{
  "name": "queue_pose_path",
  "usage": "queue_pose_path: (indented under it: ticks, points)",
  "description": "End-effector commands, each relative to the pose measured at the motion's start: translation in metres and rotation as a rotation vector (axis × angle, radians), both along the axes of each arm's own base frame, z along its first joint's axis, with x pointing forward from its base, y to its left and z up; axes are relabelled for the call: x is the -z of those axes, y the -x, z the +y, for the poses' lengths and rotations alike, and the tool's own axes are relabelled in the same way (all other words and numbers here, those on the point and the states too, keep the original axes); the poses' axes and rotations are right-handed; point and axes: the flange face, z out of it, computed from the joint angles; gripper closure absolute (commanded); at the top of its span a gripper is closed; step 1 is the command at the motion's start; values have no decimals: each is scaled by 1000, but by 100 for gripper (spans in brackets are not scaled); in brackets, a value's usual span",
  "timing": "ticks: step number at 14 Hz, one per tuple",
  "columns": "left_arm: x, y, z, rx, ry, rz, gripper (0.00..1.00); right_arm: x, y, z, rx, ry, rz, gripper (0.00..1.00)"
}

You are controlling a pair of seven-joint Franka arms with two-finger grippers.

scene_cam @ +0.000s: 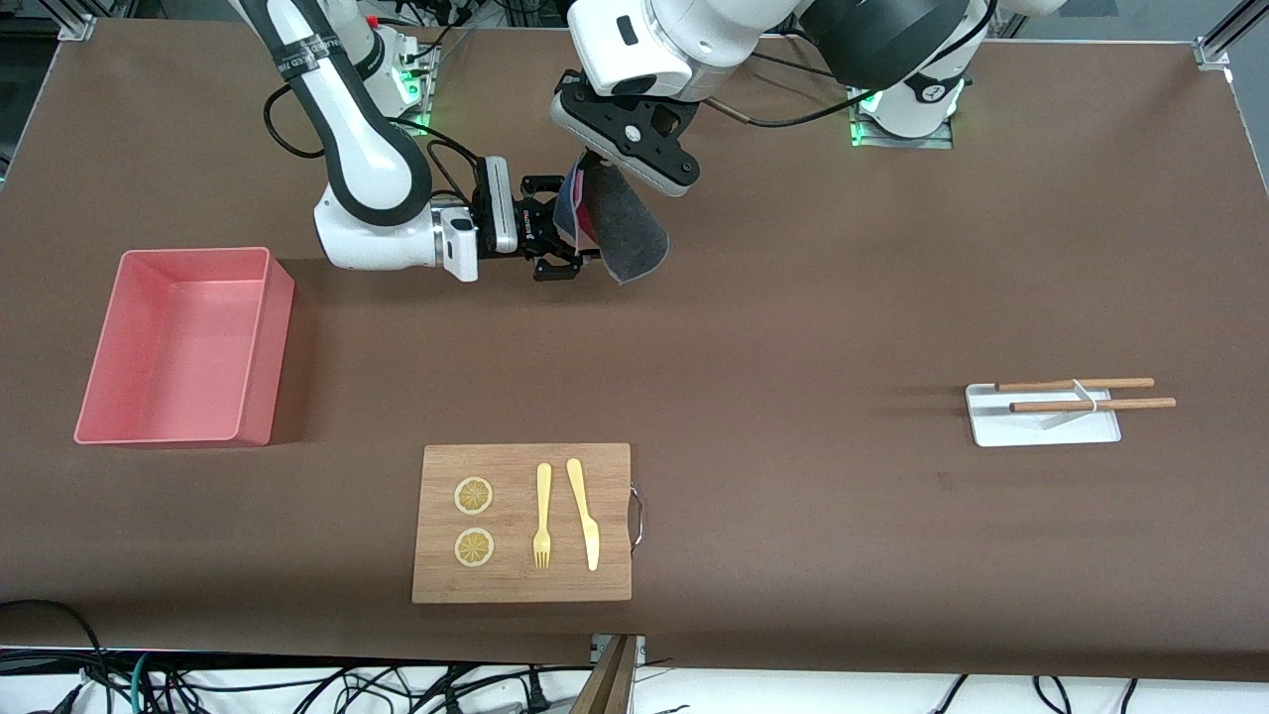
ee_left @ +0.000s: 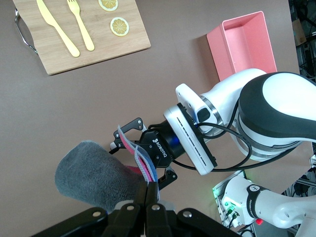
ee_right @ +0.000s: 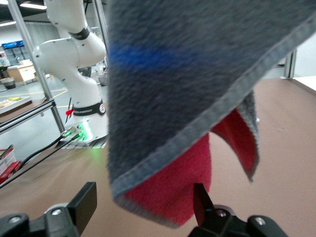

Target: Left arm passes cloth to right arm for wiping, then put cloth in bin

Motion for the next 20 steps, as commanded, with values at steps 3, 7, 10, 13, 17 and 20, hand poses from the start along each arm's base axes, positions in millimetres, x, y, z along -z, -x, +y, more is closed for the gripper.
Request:
queue_pose_path:
  ticks: [3, 7, 10, 13, 17, 20]
  points:
    - [-2, 2, -1, -4, 14, 1, 100, -15, -10, 4, 83, -22, 28, 88]
    - [-1, 3, -3, -4, 14, 4, 100, -15, -13, 2, 96, -19, 27, 100]
    - [-1, 3, -3, -8, 13, 7, 94, -16, -14, 1, 96, -15, 27, 100]
    - [-1, 3, -2, -5, 11, 5, 1, -20, -21, -11, 119, -7, 48, 100]
    - [-4, 3, -1, -8, 14, 2, 0, -35, -31, -34, 95, 70, 47, 100]
    - [-4, 2, 0, -9, 15, 3, 0, -61, -34, -67, 18, 233, 76, 100]
